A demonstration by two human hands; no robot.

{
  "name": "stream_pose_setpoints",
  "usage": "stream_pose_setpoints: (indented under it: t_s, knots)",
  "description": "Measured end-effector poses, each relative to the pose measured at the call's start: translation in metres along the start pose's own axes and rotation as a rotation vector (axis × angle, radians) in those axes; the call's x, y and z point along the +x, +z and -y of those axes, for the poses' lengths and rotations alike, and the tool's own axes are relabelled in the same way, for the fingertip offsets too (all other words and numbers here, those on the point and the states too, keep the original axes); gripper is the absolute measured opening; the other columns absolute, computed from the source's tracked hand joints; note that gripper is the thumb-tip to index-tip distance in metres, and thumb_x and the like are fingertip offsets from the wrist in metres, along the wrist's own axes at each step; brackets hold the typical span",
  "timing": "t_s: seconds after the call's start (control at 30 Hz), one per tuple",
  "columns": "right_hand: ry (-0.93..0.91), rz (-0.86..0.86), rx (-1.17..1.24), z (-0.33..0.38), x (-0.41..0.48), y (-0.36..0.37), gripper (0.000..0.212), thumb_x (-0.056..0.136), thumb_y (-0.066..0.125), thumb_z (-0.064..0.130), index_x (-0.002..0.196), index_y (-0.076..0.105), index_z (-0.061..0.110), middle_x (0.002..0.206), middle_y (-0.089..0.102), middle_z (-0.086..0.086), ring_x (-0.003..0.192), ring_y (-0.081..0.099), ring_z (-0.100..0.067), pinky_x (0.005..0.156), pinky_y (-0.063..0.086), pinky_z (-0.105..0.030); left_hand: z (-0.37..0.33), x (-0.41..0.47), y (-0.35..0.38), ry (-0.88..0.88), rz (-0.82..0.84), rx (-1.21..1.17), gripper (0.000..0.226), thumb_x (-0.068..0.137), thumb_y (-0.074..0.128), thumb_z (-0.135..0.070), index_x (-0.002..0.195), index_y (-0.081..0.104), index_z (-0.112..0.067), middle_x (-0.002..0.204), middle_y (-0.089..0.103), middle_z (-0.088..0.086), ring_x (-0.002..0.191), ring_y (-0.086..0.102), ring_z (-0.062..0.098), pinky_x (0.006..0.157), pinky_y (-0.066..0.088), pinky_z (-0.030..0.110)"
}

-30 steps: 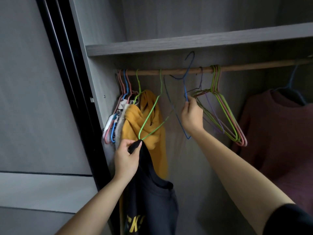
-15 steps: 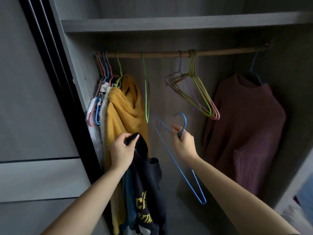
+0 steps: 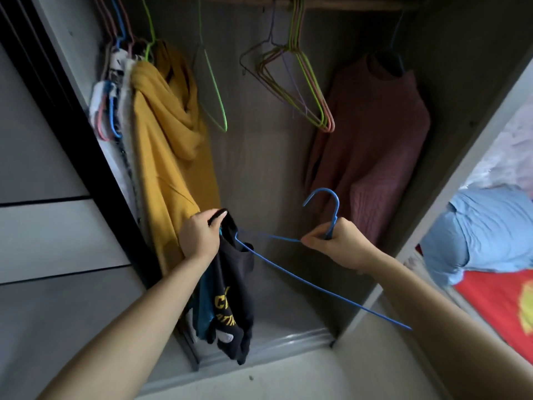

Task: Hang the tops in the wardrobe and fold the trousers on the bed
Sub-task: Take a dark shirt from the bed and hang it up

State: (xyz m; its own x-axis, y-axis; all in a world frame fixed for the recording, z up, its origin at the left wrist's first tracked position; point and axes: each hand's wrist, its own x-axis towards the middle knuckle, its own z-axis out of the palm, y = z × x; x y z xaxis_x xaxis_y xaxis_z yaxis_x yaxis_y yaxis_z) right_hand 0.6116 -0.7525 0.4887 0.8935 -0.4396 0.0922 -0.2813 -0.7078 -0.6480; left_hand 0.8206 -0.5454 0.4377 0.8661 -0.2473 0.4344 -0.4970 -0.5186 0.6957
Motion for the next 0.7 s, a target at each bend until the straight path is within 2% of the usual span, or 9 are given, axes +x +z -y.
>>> stream_pose_setpoints:
  t_s: [0.07, 0.13, 0.23, 0.3, 0.37, 0.47, 0.53, 0.6, 0.7]
  knots:
    - [-0.032, -0.003, 0.063, -0.002, -0.006, -0.003, 0.016, 0.086, 0.075, 0.029, 0.081, 0.078, 0.014, 0.078, 0.075, 0.007, 0.079, 0.070, -0.005, 0.076, 0.054, -0.025, -0.002, -0.012, 0.002, 0.013, 0.050, -0.018, 0.027, 0.094, 0.064, -0.035, 0.103, 0.077, -0.013, 0.093, 0.076, 0.004, 0.084, 0.068, 0.025, 0.064, 0.039, 0.025]
    - [-0.063, 0.013, 0.088, 0.001, -0.004, 0.001, 0.023, 0.087, 0.074, 0.030, 0.079, 0.075, 0.009, 0.075, 0.073, 0.000, 0.070, 0.064, -0.004, 0.074, 0.052, -0.028, -0.011, -0.020, 0.001, 0.017, 0.107, -0.045, 0.027, 0.094, 0.065, -0.035, 0.104, 0.077, -0.013, 0.097, 0.076, 0.000, 0.088, 0.069, 0.020, 0.067, 0.046, 0.026]
    - [-0.069, 0.058, -0.003, 0.004, 0.003, 0.014, 0.027, 0.090, 0.070, 0.033, 0.079, 0.074, 0.008, 0.071, 0.071, -0.001, 0.064, 0.056, -0.002, 0.064, 0.045, -0.016, -0.035, -0.026, -0.002, 0.035, 0.132, -0.064, 0.023, 0.092, 0.067, -0.035, 0.099, 0.078, -0.015, 0.092, 0.077, -0.002, 0.083, 0.069, 0.018, 0.072, 0.055, 0.036]
    - [-0.009, 0.185, -0.047, 0.001, 0.008, 0.021, 0.028, 0.091, 0.065, 0.034, 0.081, 0.073, 0.009, 0.065, 0.065, -0.005, 0.054, 0.054, -0.006, 0.051, 0.039, -0.010, -0.054, -0.026, -0.005, 0.045, 0.123, -0.108, 0.021, 0.091, 0.069, -0.034, 0.096, 0.079, -0.016, 0.091, 0.077, -0.004, 0.082, 0.068, 0.014, 0.075, 0.056, 0.035]
    - [0.073, 0.303, 0.015, -0.001, 0.011, 0.023, 0.026, 0.090, 0.062, 0.033, 0.077, 0.075, 0.015, 0.064, 0.064, -0.006, 0.045, 0.049, -0.007, 0.044, 0.038, -0.012, -0.073, -0.024, -0.007, 0.034, 0.122, -0.145, 0.020, 0.090, 0.070, -0.034, 0.098, 0.079, -0.018, 0.093, 0.076, -0.010, 0.085, 0.067, 0.003, 0.077, 0.055, 0.025]
    - [0.173, 0.165, 0.367, 0.003, 0.017, 0.014, 0.034, 0.090, 0.060, 0.034, 0.061, 0.071, 0.020, 0.057, 0.058, -0.001, 0.046, 0.042, -0.008, 0.043, 0.035, -0.019, -0.094, -0.023, -0.011, 0.046, 0.102, -0.153, 0.020, 0.089, 0.071, -0.033, 0.101, 0.079, -0.019, 0.091, 0.072, -0.016, 0.079, 0.061, -0.012, 0.069, 0.043, 0.002]
    - [0.213, 0.120, 0.659, 0.009, 0.022, 0.006, 0.039, 0.093, 0.053, 0.035, 0.061, 0.068, 0.018, 0.048, 0.040, 0.007, 0.041, 0.032, -0.008, 0.039, 0.027, -0.019, -0.106, -0.024, -0.013, 0.071, 0.081, -0.140, 0.019, 0.089, 0.072, -0.031, 0.101, 0.078, -0.018, 0.092, 0.072, -0.009, 0.079, 0.061, -0.004, 0.070, 0.039, 0.000]
    - [0.214, 0.138, 0.848, 0.016, 0.022, -0.003, 0.037, 0.095, 0.048, 0.030, 0.067, 0.066, 0.014, 0.048, 0.031, 0.008, 0.039, 0.025, -0.009, 0.038, 0.021, -0.019, -0.116, -0.023, -0.016, 0.117, 0.065, -0.137, 0.019, 0.088, 0.073, -0.028, 0.101, 0.078, -0.015, 0.091, 0.068, -0.004, 0.084, 0.062, 0.006, 0.074, 0.039, 0.001]
    - [0.120, 0.154, 0.870, 0.022, 0.022, -0.019, 0.037, 0.092, 0.044, 0.024, 0.068, 0.067, 0.010, 0.052, 0.026, 0.003, 0.043, 0.023, -0.013, 0.041, 0.019, -0.021, -0.131, -0.022, -0.020, 0.218, -0.018, -0.099, 0.020, 0.087, 0.074, -0.028, 0.099, 0.078, -0.013, 0.092, 0.063, -0.001, 0.088, 0.062, 0.013, 0.080, 0.046, 0.014]
